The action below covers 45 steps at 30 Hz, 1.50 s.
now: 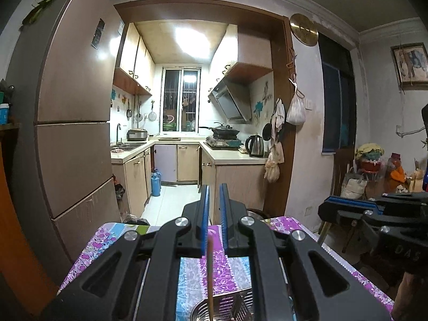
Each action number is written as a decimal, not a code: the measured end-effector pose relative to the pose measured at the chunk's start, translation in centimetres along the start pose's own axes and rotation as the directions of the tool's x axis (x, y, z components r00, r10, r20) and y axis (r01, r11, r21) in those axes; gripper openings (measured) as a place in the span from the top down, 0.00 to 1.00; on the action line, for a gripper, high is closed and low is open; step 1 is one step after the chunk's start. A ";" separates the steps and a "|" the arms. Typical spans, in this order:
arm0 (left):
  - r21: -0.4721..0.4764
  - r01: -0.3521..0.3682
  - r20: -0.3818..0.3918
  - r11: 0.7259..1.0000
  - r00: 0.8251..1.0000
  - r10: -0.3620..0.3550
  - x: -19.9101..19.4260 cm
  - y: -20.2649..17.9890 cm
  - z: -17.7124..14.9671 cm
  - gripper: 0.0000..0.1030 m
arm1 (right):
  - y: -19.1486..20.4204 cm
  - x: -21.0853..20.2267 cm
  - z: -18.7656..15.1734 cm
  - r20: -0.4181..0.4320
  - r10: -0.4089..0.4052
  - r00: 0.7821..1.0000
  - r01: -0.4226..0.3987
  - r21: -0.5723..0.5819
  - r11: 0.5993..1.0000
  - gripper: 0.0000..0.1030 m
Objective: Organize utensils
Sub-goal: 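Open both tools to release the chopsticks into the holder and withdraw, then close the left tool on a chopstick while the right tool grasps another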
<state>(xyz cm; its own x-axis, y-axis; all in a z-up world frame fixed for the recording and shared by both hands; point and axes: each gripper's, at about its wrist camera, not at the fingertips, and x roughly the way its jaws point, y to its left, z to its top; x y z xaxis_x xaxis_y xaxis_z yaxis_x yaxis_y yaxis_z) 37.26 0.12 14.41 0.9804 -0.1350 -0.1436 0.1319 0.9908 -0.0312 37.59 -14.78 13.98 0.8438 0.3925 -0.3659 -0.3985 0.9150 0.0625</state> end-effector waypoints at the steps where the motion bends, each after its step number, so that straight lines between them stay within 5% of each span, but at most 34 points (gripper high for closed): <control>1: 0.000 -0.002 0.000 1.000 1.000 0.002 -0.1 0.1 0.0 0.87 | 0.0 0.1 -0.1 -0.001 0.000 1.000 0.000 0.000 1.000 0.92; 3: -0.001 -0.009 0.005 1.000 1.000 0.009 -0.2 0.2 0.1 0.74 | 0.1 0.1 -0.3 -0.002 0.004 1.000 -0.004 0.003 1.000 0.92; 8: 0.005 -0.012 0.010 1.000 1.000 0.012 -0.5 0.0 0.3 0.67 | -0.1 -0.8 -0.4 0.019 0.005 1.000 -0.006 0.009 1.000 0.92; 11: 0.005 -0.020 0.010 1.000 1.000 0.020 -1.5 0.0 0.3 0.57 | -0.4 -2.3 -0.3 0.045 0.003 0.999 -0.004 0.022 1.000 0.81; 18: 0.046 0.000 0.022 0.999 1.000 -0.001 -10.0 0.3 -2.1 0.43 | 0.1 -10.6 -4.8 0.137 0.033 0.990 -0.037 0.024 0.999 0.73; 24: 0.076 0.053 -0.071 0.996 0.996 -0.047 -20.4 1.1 -11.1 0.42 | 1.7 -17.9 -14.7 0.164 0.036 0.986 -0.041 0.029 0.999 0.71; 30: 0.058 0.074 -0.282 0.996 0.958 -0.055 -25.9 0.0 -22.7 0.42 | 3.7 -21.1 -24.6 0.104 0.040 0.994 -0.052 0.120 0.991 0.71; 38: 0.065 0.020 -0.315 0.998 0.949 0.002 -26.3 -0.4 -27.6 0.62 | 6.3 -22.2 -29.9 0.076 0.004 0.997 -0.011 0.095 0.995 0.71; 45: 0.113 0.033 -0.290 0.993 0.957 0.001 -26.4 -2.6 -28.8 0.66 | 7.1 -22.3 -34.4 0.024 -0.004 1.000 0.002 0.083 0.997 0.71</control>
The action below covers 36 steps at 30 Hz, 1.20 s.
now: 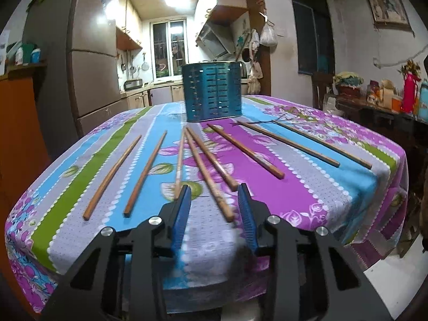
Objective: Organize utensils
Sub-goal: 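Close the left tool on a chopstick while the right tool grasps another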
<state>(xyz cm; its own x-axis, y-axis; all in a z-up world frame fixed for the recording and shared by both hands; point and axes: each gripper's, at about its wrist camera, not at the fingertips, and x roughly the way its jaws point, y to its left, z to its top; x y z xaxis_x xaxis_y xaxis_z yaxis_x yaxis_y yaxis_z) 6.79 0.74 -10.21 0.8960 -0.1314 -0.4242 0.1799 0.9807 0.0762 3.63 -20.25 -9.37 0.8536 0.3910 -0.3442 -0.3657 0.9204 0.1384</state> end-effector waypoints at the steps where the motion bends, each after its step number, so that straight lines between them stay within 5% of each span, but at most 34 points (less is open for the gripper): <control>1: 0.001 0.001 -0.003 1.000 1.000 -0.001 0.1 -0.1 -0.2 0.66 | 0.1 0.1 -0.5 -0.008 -0.003 1.000 0.003 -0.008 1.000 0.71; 22: -0.038 -0.084 0.013 0.996 0.996 0.084 0.5 -1.0 -0.9 0.68 | 0.1 5.7 -3.0 -0.075 0.004 0.997 -0.009 -0.067 0.998 0.88; 29: -0.019 -0.084 0.020 0.996 0.996 0.085 0.3 -1.9 -1.0 0.85 | 0.1 5.9 -3.0 -0.069 0.004 0.998 -0.008 -0.066 0.998 0.88; 36: -0.026 -0.094 0.051 0.995 0.994 0.096 0.2 -2.0 -1.5 0.84 | 0.3 5.7 -3.1 -0.064 -0.009 0.998 0.004 -0.083 0.997 0.87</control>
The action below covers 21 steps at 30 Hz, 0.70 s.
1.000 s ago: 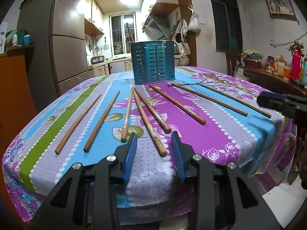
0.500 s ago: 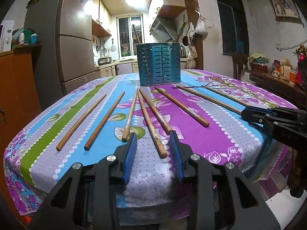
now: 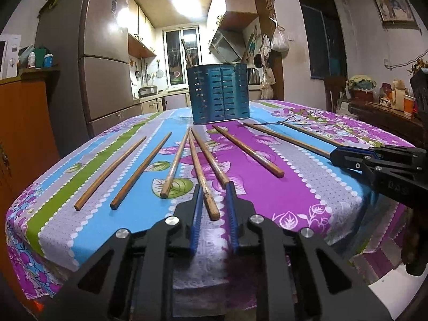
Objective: Organize utensils
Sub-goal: 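Close the left tool on a chopstick while the right tool grasps another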
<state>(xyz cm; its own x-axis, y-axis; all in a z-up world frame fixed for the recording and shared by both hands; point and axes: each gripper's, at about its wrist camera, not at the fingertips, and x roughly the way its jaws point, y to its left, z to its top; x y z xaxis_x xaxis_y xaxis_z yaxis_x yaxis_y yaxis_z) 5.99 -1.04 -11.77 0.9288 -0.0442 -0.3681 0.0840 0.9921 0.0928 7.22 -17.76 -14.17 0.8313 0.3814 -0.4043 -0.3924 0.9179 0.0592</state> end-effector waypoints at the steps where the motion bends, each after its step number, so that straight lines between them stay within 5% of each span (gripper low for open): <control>1: 0.001 0.000 0.000 1.000 1.000 0.000 0.0 0.0 0.0 0.84 | 0.0 -0.1 -0.1 0.005 -0.002 1.000 0.002 0.004 1.000 0.87; 15: -0.022 -0.001 0.002 1.000 1.000 0.001 -0.7 0.7 0.5 0.92 | -0.3 -2.1 0.4 0.072 -0.043 0.996 0.040 0.041 0.998 0.93; 21: -0.018 0.003 0.088 1.000 0.996 -0.002 -3.4 1.3 3.3 0.93 | 0.1 -5.6 3.0 0.130 -0.060 0.990 0.063 -0.017 0.998 0.93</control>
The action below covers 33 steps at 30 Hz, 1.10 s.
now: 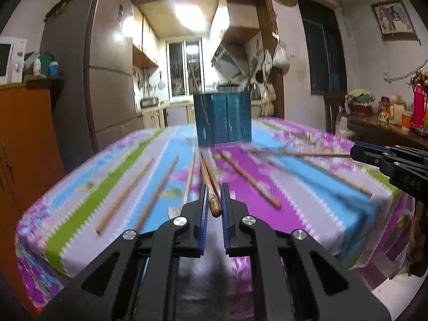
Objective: Organize utensils
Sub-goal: 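Close the left tool on a chopstick while the right tool grasps another, then lift both chopsticks upright and lower them into the blue holder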
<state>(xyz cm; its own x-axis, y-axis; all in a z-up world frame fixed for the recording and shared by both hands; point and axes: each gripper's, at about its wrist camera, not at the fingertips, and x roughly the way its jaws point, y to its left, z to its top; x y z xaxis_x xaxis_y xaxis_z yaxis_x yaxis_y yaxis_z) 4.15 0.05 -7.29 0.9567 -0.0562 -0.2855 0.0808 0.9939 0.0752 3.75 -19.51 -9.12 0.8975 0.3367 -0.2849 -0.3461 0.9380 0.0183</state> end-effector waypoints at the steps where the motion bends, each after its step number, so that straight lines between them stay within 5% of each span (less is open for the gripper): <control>1: -0.001 0.002 0.019 1.000 1.000 -0.002 -0.5 0.1 0.7 0.93 | 0.0 -0.7 0.7 0.018 -0.002 1.000 0.002 -0.012 1.000 0.93; 11: 0.000 0.024 0.139 1.000 0.990 -0.023 -0.9 0.9 7.4 0.94 | -0.4 -3.1 7.8 0.158 0.032 0.987 -0.017 -0.093 0.996 0.93; 17: -0.050 0.002 0.089 0.999 0.996 0.003 -1.6 2.7 5.0 0.93 | -1.1 -2.4 9.8 0.178 0.035 0.983 -0.015 -0.113 0.993 0.92; 20: -0.032 0.019 -0.016 0.999 1.000 -0.020 -2.0 1.7 0.7 0.74 | -1.2 -2.1 8.7 0.150 0.039 0.988 -0.024 -0.104 0.994 0.92; 24: 0.033 0.030 -0.033 0.999 0.999 -0.029 -2.9 -1.1 -2.6 0.45 | -1.3 -1.9 7.5 0.120 0.040 0.992 -0.030 -0.082 0.996 0.92; 28: 0.086 0.026 -0.045 0.996 0.999 -0.022 -1.9 -2.6 -3.8 0.45 | -1.2 -1.9 7.2 0.115 0.037 0.993 -0.029 -0.070 0.997 0.92; 33: 0.028 0.006 -0.100 1.000 0.995 -0.003 0.6 -1.6 -3.7 0.78 | -0.9 -1.4 6.7 0.099 0.046 0.994 -0.039 -0.072 0.997 0.92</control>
<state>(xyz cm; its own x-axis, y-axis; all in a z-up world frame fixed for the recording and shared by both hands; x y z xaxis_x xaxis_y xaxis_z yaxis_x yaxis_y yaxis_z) 3.56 -1.18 -11.10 0.9238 -0.0494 -0.3796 0.0941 0.9905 0.1002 4.63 -20.24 -2.30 0.9033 0.3858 -0.1874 -0.3995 0.9158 -0.0402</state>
